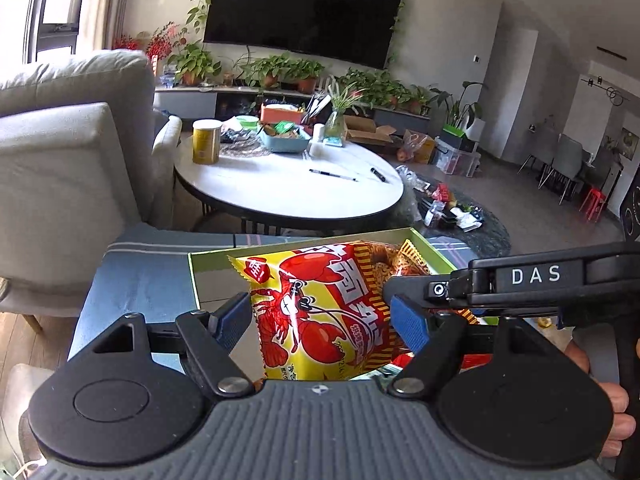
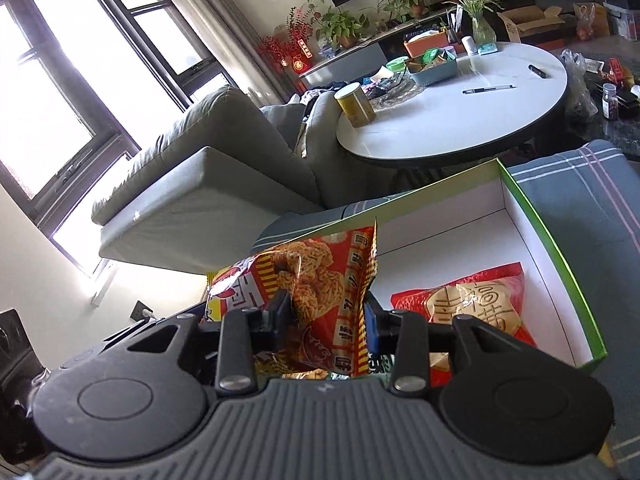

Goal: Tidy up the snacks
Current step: 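Lift the crayfish chip bag into the green box and open both tools, then withdraw both tools from the box toward the bagged white bread slice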

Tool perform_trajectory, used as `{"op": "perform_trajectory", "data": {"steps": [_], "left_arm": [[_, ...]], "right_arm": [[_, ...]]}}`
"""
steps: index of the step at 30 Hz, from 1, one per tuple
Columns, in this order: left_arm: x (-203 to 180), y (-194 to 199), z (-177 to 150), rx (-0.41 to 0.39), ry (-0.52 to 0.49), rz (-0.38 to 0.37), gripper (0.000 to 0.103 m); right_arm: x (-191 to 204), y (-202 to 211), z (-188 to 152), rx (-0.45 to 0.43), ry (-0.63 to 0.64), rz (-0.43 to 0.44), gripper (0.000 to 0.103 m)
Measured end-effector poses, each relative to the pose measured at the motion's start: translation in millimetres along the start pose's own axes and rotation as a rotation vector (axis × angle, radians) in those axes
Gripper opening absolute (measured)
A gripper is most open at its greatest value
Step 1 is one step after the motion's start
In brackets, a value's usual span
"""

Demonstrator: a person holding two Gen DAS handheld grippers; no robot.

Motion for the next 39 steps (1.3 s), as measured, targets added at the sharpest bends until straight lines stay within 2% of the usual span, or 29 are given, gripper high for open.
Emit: {"op": "perform_trajectory", "data": {"steps": [7,9,11,14,18,27,35,39], "left_arm": [[22.2,-31.9,-5.5,0.038,0.043,0.015,0.073],[27.5,-31.7,-9.3,0.039,0.044,0.046,0.073],[28.9,-24.4,-12.4,0.019,0.024,0.062,0.074],[27.9,-11.4,-13.8,-0.006,0.010,0.071,0.074],[21.3,7.3,-15.8,-0.022,0.000,0.047,0.074],[12.0,44.2,-28.2,-0.033,0.010,0.036,0.078],[-2.3,77.2,-44.2,-0.041,0.005,0.017,0.079],[-12.7,84.3,-54.8,-0.027,-0.001,0.000,0.079]], "right_arm": [[-11.0,-29.5,-0.9,0.023,-0.013,-0.013,0.045],[-14.9,-31.5,-2.6,0.008,-0.007,-0.068,0.063],[-18.1,-26.1,-4.9,-0.014,0.002,-0.102,0.068],[-20.3,-14.2,-7.0,-0.027,0.006,-0.095,0.068],[-16.0,2.5,-9.0,-0.035,0.024,-0.091,0.068],[-5.0,49.3,-23.2,-0.071,0.085,-0.095,0.068],[-9.9,101.2,-42.5,-0.112,0.196,-0.131,0.068],[-23.0,115.0,-51.7,-0.128,0.181,-0.147,0.068]]}}
Point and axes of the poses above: each gripper's, at about its wrist camera, not at the fingertips, and y roughly against the way its jaws point, x to its left, z to its top, the point moved 6 cm from there along -y, roughly the way its jaws point, and after that the axes turned 2 degrees about z, right-handed, at the moved point
